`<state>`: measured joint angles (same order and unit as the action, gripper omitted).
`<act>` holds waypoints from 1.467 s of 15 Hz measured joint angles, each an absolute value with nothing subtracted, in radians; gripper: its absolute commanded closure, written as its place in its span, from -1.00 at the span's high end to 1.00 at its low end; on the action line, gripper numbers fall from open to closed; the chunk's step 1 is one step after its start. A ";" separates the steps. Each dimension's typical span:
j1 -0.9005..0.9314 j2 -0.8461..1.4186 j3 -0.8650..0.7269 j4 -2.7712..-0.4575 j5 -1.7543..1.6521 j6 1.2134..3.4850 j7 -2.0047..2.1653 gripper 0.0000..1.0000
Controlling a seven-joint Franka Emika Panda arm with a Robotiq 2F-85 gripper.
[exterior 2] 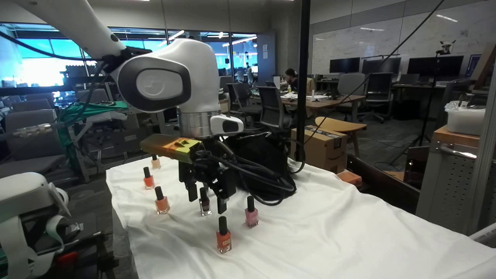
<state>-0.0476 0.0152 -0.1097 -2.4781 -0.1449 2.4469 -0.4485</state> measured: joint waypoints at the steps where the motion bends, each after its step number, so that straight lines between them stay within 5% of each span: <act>1: -0.056 0.037 -0.110 -2.466 -0.155 2.450 -0.449 1.00; 22: -0.161 0.271 -0.085 -2.381 -0.172 2.599 -0.529 1.00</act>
